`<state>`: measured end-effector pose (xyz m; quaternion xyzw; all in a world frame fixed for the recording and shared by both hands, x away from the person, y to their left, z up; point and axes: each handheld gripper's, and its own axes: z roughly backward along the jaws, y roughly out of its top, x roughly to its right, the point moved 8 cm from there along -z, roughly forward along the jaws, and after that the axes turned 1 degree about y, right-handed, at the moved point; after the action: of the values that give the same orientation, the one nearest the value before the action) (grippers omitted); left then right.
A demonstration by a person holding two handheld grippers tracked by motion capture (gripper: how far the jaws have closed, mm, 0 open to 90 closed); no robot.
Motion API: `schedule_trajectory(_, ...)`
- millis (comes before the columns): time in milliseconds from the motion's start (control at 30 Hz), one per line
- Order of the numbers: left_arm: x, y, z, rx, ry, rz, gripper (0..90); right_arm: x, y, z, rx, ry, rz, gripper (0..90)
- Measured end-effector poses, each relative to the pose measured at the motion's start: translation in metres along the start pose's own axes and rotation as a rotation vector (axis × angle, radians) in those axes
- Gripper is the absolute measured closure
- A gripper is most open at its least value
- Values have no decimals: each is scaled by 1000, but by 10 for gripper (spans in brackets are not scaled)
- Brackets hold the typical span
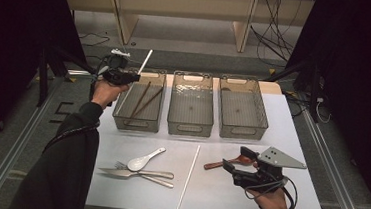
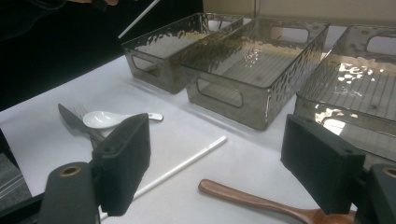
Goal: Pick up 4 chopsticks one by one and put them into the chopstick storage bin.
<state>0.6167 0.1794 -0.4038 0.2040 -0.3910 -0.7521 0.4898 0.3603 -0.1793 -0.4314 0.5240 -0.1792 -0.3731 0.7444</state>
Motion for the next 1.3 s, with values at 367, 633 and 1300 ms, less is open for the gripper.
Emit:
schedule_trajectory(367,-4,-9,-18,-7,21,-9,838,-1,0,1,1,2,1,248)
schedule_trajectory(633,-5,-15,-24,1,24,1,835,-1,0,1,2,1,3,248)
schedule_trajectory(1300,11,-28,-28,-81,7,46,691,0,0,0,0,2,-2,248)
